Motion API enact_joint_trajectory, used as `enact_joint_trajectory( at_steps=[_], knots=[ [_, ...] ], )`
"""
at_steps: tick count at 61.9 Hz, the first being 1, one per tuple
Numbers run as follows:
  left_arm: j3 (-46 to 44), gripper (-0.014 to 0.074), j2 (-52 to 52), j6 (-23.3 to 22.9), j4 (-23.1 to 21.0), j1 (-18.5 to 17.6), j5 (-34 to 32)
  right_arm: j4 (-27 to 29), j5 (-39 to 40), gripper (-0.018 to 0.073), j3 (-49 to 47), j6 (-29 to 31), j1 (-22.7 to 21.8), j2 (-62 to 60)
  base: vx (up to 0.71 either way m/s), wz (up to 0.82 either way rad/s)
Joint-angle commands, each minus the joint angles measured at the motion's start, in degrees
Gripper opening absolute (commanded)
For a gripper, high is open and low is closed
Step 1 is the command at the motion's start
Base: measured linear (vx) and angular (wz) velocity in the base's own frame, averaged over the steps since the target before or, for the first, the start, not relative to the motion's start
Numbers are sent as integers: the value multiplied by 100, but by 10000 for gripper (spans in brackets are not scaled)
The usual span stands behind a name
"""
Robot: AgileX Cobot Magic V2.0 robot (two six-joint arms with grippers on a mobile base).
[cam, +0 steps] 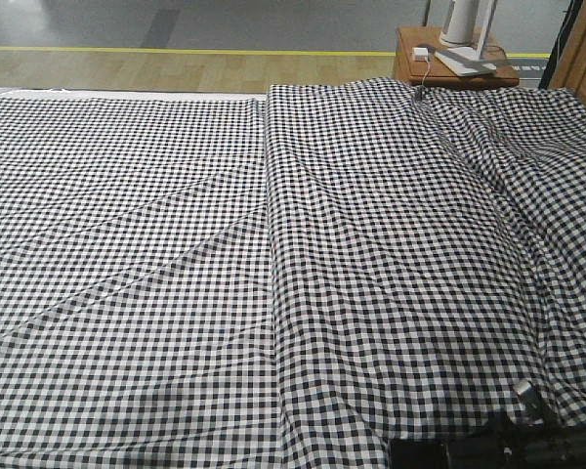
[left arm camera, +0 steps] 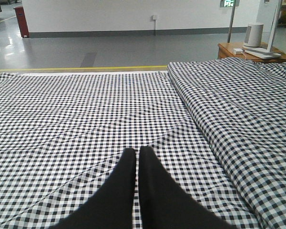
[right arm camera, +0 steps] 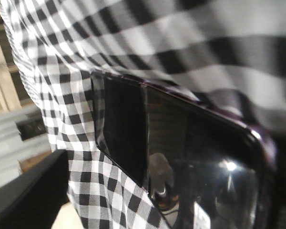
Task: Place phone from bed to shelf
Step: 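Close the right gripper on the black phone's edge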
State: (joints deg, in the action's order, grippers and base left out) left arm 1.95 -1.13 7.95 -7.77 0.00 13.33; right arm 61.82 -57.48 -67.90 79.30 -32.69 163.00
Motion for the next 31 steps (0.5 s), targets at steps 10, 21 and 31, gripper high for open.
enact_joint_trajectory(
  at_steps=[10, 21, 31],
  knots=[
    [14, 1, -34, -22, -57, -23, -426, 16, -514, 428, 15, 102, 148, -229, 0, 0],
    [14, 1, -34, -22, -57, -23, -426, 0, -574, 209, -2, 106, 143, -256, 0, 0],
    [14, 1, -34, -22, -57, -23, -426, -7, -981, 5, -97, 106, 143, -256, 0, 0]
  ],
)
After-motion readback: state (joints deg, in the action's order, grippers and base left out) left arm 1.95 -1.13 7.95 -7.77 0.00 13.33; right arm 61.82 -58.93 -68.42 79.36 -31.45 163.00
